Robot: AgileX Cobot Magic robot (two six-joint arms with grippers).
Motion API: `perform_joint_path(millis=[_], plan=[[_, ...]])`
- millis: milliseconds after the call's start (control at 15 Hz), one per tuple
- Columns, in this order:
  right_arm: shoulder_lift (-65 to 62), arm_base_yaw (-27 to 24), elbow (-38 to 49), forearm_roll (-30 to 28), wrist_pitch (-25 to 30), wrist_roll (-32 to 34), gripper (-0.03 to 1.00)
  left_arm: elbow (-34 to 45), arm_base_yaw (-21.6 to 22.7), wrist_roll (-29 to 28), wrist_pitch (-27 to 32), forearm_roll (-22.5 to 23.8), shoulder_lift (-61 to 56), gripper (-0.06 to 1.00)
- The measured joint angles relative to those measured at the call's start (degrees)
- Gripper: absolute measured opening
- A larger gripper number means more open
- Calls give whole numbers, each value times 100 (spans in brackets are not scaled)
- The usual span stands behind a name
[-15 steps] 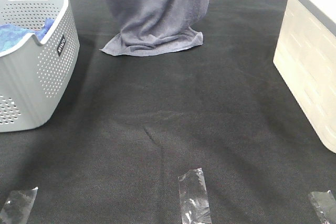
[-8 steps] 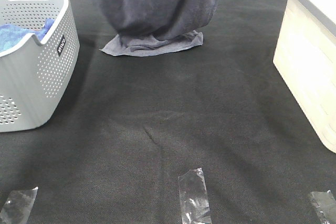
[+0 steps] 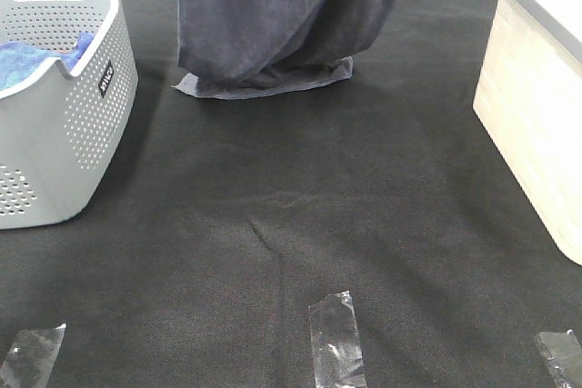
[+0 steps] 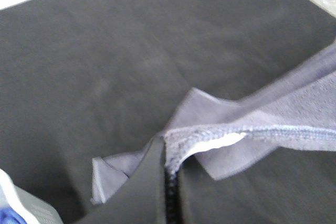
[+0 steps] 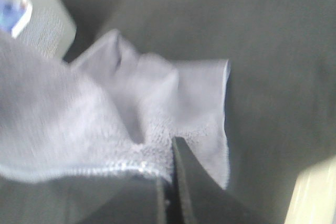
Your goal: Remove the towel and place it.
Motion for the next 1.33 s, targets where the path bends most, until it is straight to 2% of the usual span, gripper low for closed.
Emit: perform_joint_path(millis=[133,400,667,1000,1200,1333], plan=[[-527,0,716,46,0,6,2,739,-92,0,0,241,-470,0],[-1461,0,1862,115,11,17,2,2785,-126,-6,0,132,-1587,0],[-2160,11,2699,241,6,155,2,4337,-132,-52,-40,-246,-2532,0],[-3191,17,4360,430,-6,298,2,5976,-183,40,-109,-871,-3678,0],[-3988,17,5397,447,-17,435,2,6795,-556,69,-126,-1100,-4400,0],[-4452,17,5913,458,-17,561,2,7277,-951,-195,-138,-1123,-4761,0]])
